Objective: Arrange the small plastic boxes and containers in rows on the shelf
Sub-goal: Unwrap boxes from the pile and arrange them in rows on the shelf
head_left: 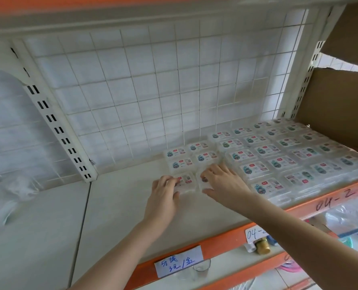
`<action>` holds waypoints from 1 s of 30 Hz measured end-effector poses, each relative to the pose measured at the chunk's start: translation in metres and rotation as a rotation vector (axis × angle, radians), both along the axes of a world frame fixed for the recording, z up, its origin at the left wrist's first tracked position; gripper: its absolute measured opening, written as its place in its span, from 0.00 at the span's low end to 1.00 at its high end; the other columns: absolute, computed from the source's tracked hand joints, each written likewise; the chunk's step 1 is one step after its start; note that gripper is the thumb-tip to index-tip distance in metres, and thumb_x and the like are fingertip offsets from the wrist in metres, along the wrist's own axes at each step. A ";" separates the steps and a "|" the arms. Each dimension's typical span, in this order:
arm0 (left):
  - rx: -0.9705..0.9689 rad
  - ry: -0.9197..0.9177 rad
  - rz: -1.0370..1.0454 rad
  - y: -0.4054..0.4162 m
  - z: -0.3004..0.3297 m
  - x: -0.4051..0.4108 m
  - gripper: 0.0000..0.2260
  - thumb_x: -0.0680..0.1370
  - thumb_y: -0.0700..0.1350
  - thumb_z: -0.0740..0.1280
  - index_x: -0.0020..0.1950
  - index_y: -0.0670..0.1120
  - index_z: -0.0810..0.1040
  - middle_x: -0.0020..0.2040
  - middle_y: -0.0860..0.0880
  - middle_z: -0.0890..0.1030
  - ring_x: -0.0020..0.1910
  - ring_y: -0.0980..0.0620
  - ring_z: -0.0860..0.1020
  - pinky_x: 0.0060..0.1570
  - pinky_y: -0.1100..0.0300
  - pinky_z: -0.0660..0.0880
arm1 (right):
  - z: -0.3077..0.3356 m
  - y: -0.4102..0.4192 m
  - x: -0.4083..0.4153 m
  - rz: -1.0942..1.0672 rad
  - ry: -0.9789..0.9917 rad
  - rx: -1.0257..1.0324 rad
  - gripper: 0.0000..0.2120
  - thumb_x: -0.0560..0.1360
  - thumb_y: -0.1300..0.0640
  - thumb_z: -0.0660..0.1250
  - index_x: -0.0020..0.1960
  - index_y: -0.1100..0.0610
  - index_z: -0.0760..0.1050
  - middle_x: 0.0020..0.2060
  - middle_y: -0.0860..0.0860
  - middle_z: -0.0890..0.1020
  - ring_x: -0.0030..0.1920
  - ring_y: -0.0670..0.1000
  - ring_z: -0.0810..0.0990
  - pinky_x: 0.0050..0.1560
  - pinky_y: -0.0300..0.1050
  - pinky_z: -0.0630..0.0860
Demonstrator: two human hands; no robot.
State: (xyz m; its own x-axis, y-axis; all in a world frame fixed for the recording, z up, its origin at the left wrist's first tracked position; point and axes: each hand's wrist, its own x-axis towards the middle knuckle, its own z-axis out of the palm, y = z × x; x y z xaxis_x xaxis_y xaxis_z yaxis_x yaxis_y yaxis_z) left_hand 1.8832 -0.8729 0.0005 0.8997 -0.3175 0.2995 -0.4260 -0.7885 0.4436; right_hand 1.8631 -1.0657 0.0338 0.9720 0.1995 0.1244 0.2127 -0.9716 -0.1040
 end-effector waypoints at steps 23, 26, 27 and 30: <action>0.039 0.012 0.035 -0.020 0.007 0.003 0.16 0.78 0.42 0.62 0.66 0.47 0.70 0.63 0.51 0.70 0.65 0.51 0.65 0.53 0.57 0.71 | -0.013 -0.011 0.011 -0.025 0.003 0.137 0.19 0.78 0.61 0.57 0.68 0.56 0.67 0.66 0.51 0.70 0.68 0.53 0.66 0.62 0.46 0.70; -0.017 0.000 0.048 -0.014 0.011 0.000 0.15 0.78 0.42 0.63 0.65 0.46 0.71 0.63 0.50 0.71 0.64 0.50 0.67 0.54 0.56 0.69 | -0.008 0.000 0.007 -0.041 -0.049 0.180 0.15 0.80 0.56 0.56 0.65 0.55 0.70 0.63 0.50 0.72 0.65 0.53 0.69 0.56 0.47 0.73; -0.032 -0.007 0.054 -0.010 0.013 -0.001 0.14 0.78 0.43 0.63 0.64 0.46 0.72 0.62 0.50 0.72 0.63 0.50 0.69 0.54 0.56 0.69 | -0.006 0.006 0.005 -0.030 -0.085 0.186 0.14 0.80 0.55 0.56 0.63 0.54 0.72 0.61 0.50 0.74 0.63 0.53 0.70 0.54 0.47 0.73; -0.070 0.000 0.075 0.006 0.016 -0.008 0.12 0.78 0.42 0.61 0.61 0.47 0.74 0.59 0.50 0.75 0.59 0.50 0.74 0.53 0.56 0.70 | 0.000 0.033 0.000 0.040 -0.155 0.207 0.11 0.80 0.51 0.57 0.56 0.51 0.76 0.55 0.46 0.77 0.57 0.51 0.74 0.49 0.45 0.72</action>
